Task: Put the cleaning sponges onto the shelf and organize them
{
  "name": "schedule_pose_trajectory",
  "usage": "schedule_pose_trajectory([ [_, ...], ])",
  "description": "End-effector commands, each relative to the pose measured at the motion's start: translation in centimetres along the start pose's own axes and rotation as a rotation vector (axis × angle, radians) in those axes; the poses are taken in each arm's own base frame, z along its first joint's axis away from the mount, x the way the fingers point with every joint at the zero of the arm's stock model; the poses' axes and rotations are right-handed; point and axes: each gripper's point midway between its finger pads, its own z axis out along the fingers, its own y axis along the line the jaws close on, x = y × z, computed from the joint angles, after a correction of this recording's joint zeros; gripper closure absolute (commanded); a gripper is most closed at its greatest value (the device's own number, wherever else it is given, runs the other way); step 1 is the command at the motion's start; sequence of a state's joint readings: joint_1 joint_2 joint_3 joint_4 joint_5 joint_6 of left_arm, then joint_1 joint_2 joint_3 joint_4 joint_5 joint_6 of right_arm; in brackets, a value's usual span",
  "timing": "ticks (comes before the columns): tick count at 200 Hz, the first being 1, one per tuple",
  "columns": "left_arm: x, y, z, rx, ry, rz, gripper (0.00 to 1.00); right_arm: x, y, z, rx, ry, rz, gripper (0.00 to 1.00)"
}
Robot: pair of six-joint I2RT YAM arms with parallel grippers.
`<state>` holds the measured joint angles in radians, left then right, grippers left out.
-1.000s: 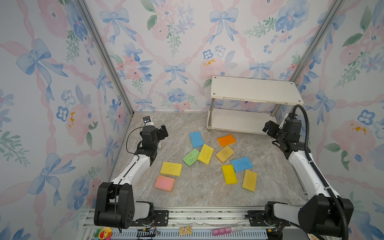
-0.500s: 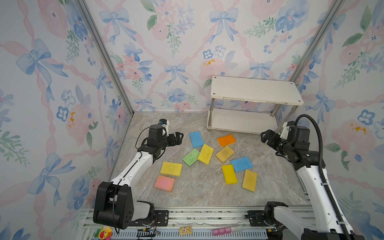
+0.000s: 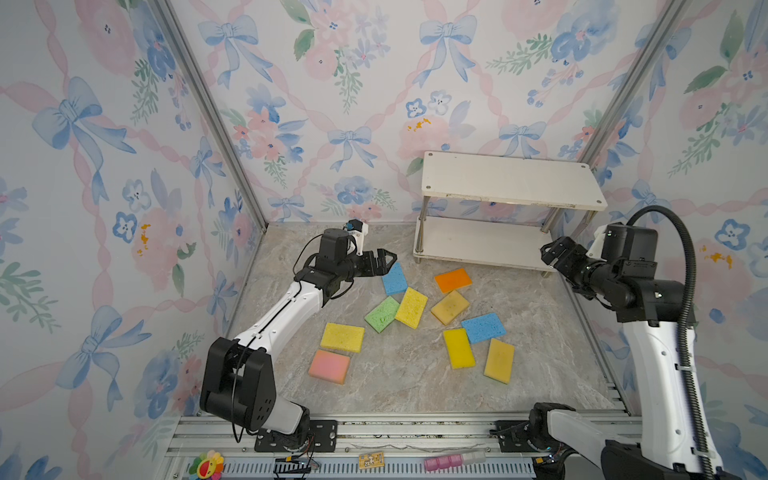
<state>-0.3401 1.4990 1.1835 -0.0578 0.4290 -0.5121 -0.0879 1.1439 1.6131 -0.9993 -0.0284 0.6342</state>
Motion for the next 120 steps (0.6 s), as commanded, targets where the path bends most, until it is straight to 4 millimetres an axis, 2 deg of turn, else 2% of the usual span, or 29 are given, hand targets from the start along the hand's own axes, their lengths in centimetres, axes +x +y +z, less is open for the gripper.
schedule_pose_trajectory([
  [1,-4.1,-2.9,1.5,0.134,-0.080,-0.010,0.02,-2.3,-1.6,-1.3,0.097,-0.039,0.069,0.03],
  [16,-6.0,-4.7,3.2,0.189,-0.108,0.056,0.02,-4.3,-2.1,-1.0,0.093,-0.065,0.131,0.03],
  [32,-6.5,-5.7,5.3,0.181,-0.122,0.164,0.02,-5.5,-2.6,0.1,0.051,-0.059,0.218,0.03],
  [54,-7.0,-4.7,7.9,0.108,-0.148,0.234,0.02,-6.5,-1.9,1.8,-0.046,-0.081,0.276,0.03],
  [73,-8.0,-4.4,9.7,0.057,-0.192,0.291,0.02,-6.6,-1.6,2.8,-0.073,-0.081,0.273,0.03],
  [93,-8.9,-4.1,11.8,0.005,-0.225,0.293,0.02,-6.7,-1.9,3.1,-0.064,-0.094,0.239,0.03],
  [120,-8.8,-3.5,14.6,-0.059,-0.244,0.285,0.02,-7.2,-2.1,3.1,-0.068,-0.118,0.216,0.03],
])
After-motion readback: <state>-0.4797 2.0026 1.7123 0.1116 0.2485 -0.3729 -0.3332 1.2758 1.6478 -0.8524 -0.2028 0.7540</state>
